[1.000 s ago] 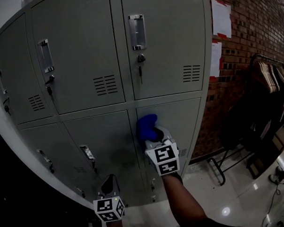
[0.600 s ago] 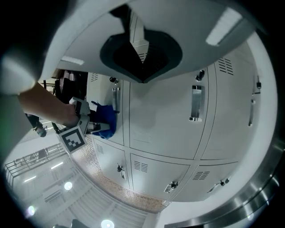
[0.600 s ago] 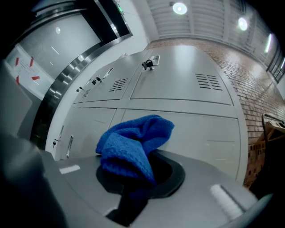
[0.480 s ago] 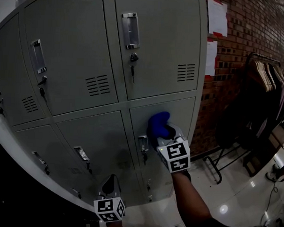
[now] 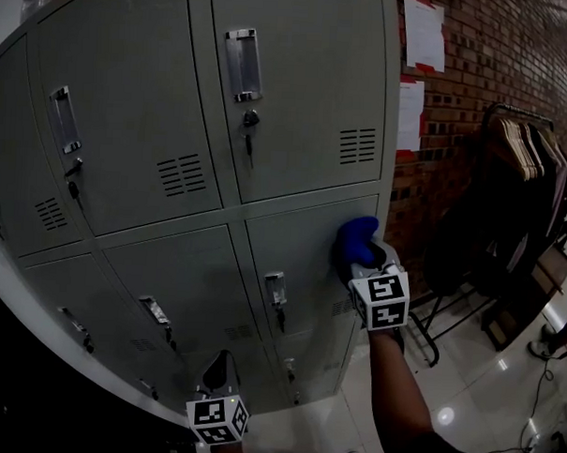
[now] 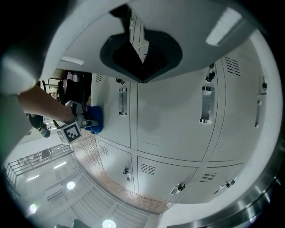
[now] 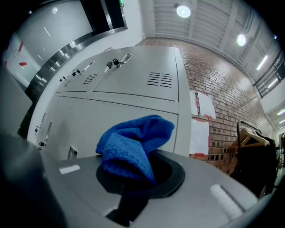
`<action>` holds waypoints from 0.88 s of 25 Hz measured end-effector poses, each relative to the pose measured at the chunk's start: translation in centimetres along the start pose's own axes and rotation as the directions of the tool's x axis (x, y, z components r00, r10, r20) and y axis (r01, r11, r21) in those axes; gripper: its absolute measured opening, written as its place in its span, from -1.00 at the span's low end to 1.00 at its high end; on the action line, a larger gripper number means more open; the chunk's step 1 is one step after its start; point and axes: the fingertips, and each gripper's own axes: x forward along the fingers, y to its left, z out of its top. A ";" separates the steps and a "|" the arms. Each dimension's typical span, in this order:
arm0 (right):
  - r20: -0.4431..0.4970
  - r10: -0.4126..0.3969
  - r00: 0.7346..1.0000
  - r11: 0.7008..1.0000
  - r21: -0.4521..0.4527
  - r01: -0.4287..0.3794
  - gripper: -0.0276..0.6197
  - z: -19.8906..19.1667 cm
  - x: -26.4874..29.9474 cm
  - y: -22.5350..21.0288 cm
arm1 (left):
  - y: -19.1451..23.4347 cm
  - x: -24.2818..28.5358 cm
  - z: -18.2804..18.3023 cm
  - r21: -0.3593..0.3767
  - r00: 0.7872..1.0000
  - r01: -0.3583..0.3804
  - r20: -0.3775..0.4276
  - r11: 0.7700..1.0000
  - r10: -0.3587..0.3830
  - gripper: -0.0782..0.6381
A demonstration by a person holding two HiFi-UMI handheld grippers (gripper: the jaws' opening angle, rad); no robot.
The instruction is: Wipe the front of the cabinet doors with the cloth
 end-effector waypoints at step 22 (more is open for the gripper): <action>0.056 0.119 0.991 0.993 -0.025 -0.118 -0.74 0.2 -1.6 4.7 | -2.3 0.1 1.2 0.028 0.994 0.080 0.070 0.996 -0.082 -0.75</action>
